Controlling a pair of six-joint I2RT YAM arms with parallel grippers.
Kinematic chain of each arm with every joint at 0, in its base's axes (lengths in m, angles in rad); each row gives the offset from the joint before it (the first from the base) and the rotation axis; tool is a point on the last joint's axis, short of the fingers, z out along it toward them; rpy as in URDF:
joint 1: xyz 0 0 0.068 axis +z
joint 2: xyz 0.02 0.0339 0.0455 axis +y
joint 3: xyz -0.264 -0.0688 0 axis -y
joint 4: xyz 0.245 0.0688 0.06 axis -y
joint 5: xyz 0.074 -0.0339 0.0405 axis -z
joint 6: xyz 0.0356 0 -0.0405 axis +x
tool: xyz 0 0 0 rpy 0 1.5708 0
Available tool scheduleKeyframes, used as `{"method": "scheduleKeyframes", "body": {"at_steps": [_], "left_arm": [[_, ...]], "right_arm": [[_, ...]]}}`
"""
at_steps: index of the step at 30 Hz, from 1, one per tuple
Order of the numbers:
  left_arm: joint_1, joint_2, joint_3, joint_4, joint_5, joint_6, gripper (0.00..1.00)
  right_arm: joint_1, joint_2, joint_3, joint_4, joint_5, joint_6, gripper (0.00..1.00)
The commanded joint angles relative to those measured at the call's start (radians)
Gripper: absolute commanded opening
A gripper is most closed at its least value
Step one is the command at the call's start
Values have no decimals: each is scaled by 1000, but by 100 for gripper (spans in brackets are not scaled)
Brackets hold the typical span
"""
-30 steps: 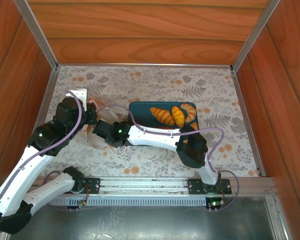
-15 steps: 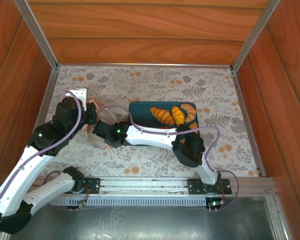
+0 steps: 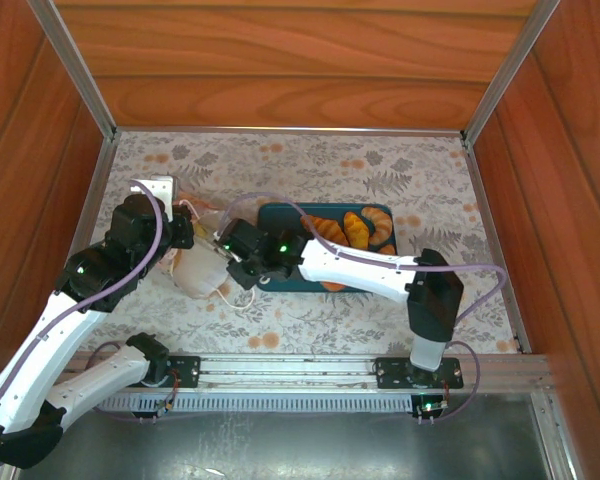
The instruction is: Take the fake bread out of the paper bag
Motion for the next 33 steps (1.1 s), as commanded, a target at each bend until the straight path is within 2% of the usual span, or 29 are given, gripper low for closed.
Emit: {"method": "scheduleKeyframes", "body": {"at_steps": [1, 5, 9, 17, 27, 33], "left_arm": [[4, -4, -6, 40, -15, -12, 0], [3, -22, -41, 71, -30, -20, 0], [3, -38, -74, 113, -56, -33, 0], [4, -56, -96, 144, -61, -8, 0], [3, -111, -127, 144, -67, -34, 0], [4, -67, -96, 148, -76, -22, 0]], "right_arm": [[-7, -21, -16, 27, -102, 69, 27], [-11, -28, -17, 20, -135, 106, 26], [-13, -36, -16, 19, -118, 167, 26], [-13, -114, -93, 75, -196, 264, 26], [-13, -271, -166, 86, -276, 275, 27], [-13, -296, -208, 61, -275, 321, 27]]}}
